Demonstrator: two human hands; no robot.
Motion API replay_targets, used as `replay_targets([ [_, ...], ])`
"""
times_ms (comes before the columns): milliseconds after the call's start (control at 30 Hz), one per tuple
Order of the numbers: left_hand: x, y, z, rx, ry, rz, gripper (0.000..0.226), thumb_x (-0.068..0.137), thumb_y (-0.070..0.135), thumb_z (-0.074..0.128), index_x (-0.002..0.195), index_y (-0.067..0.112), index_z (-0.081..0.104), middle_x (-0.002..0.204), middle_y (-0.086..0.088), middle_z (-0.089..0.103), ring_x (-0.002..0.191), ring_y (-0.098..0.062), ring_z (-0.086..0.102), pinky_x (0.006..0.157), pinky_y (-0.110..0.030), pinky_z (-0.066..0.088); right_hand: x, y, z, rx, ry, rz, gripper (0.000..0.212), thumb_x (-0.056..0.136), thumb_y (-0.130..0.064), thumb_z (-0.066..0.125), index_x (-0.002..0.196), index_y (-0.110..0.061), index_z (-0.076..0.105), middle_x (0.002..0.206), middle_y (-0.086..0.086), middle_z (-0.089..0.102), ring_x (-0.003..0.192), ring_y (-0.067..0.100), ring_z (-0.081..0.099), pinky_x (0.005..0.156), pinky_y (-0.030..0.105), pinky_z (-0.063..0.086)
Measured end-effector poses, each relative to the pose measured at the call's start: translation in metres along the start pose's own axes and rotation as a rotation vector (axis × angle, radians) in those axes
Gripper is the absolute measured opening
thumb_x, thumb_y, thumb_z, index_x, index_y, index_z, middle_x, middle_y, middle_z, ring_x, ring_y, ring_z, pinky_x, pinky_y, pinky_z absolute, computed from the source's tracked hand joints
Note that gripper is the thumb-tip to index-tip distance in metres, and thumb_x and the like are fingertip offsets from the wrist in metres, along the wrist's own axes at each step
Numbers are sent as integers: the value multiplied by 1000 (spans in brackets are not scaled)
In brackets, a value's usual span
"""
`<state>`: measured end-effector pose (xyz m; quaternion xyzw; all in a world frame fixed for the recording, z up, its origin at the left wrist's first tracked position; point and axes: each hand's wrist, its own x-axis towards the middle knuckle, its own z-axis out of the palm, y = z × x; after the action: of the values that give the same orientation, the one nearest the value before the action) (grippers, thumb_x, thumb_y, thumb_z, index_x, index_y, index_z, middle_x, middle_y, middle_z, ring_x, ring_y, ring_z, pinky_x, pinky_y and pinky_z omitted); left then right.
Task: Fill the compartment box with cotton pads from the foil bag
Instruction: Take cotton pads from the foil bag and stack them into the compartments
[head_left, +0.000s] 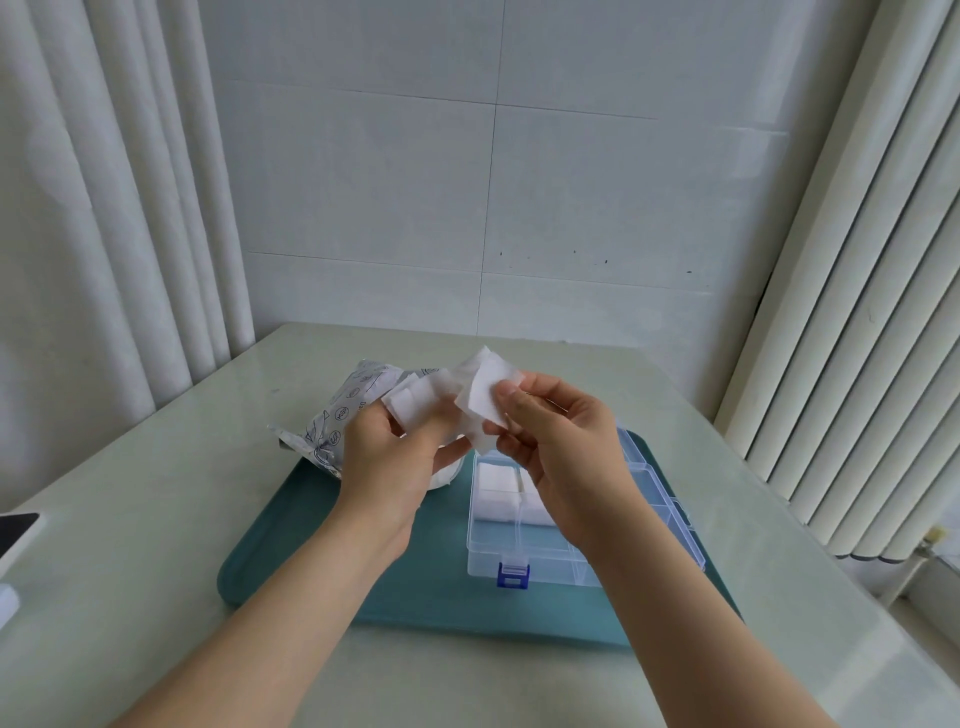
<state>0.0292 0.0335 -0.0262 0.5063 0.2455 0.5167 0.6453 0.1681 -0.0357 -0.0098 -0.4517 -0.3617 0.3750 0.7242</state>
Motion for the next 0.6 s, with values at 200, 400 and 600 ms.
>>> replay_targets([
  [200,-1,0,4,-40,-82,-41,21,97,11,73,117,11,80,116,-13,79,111,-30,76,90,-38,62,0,3,1,-182,117,-93,10,95,-15,77,103,-8,78,73,6,73,63,14,60,64,23,50],
  [400,-2,-5,5,-18,-132,-50,23,100,6,68,121,10,76,117,-14,78,112,-30,76,88,-39,62,0,4,4,-200,213,-166,6,96,-15,76,99,-10,76,75,2,77,65,10,67,63,23,54],
  [600,0,-7,3,7,-141,-45,22,102,4,64,122,7,72,118,-15,78,111,-32,76,94,-47,61,1,4,2,-342,215,-215,19,98,-14,72,115,-22,73,90,5,72,66,7,67,58,19,55],
])
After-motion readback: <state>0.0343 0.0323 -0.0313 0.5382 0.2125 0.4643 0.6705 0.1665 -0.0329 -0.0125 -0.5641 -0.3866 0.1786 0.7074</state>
